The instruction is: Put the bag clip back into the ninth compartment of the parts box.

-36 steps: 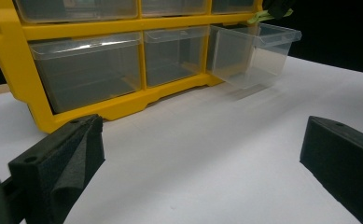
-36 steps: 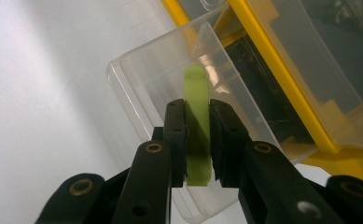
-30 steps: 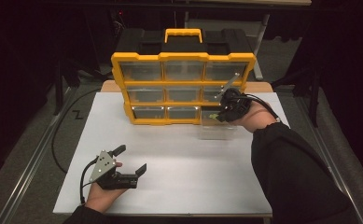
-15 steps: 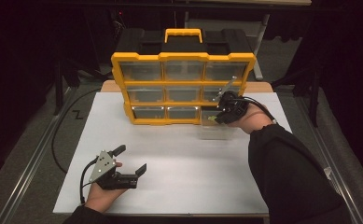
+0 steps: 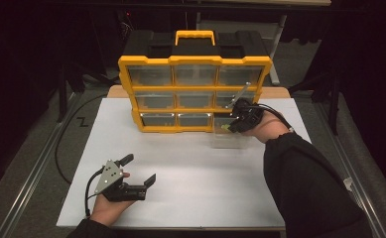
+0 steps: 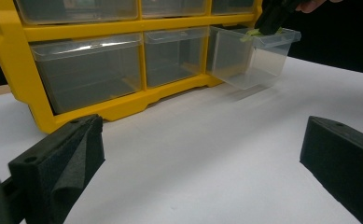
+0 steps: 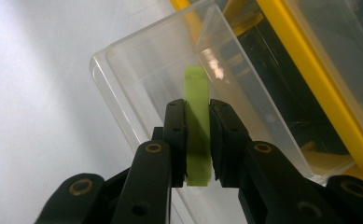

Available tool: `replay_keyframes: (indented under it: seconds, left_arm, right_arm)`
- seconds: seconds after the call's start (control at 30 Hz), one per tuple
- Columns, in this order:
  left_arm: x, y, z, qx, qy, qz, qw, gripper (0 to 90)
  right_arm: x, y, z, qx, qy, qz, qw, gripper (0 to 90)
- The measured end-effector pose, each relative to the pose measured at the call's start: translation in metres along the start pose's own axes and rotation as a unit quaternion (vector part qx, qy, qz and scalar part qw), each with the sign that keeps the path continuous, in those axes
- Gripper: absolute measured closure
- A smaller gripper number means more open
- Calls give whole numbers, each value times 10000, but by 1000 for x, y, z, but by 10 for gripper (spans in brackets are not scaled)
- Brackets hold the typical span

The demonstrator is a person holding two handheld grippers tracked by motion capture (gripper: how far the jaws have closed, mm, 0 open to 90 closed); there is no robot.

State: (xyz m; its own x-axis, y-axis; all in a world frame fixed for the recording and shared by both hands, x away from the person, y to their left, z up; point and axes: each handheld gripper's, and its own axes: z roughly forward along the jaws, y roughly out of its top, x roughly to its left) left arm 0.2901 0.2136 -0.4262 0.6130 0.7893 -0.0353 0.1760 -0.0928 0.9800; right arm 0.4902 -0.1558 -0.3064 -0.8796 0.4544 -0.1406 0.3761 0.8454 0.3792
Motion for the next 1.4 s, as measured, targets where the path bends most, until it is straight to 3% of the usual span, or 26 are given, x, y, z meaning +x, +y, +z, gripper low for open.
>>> replay_keyframes:
  seconds: [0.17, 0.27, 0.37, 0.83, 1.4]
  left_arm:
    - [0, 0, 0, -2, 1, 5, 10000, 2]
    - [0, 0, 0, 1, 8, 2, 10000, 2]
    - [0, 0, 0, 13, 3, 8, 10000, 2]
    - [-1, 0, 2, 34, -6, 26, 10000, 2]
    - [-1, 0, 3, 64, -16, 21, 10000, 2]
  right_arm:
    - [-1, -1, -1, -44, -49, 59, 10000, 781]
    - [-3, -2, -4, -190, -59, 218, 9996, 552]
    - [-2, -3, -10, -270, -119, 244, 9993, 471]
    - [10, -22, -29, -258, -25, 374, 9990, 361]
    - [24, -49, -37, -255, 21, 555, 9981, 271]
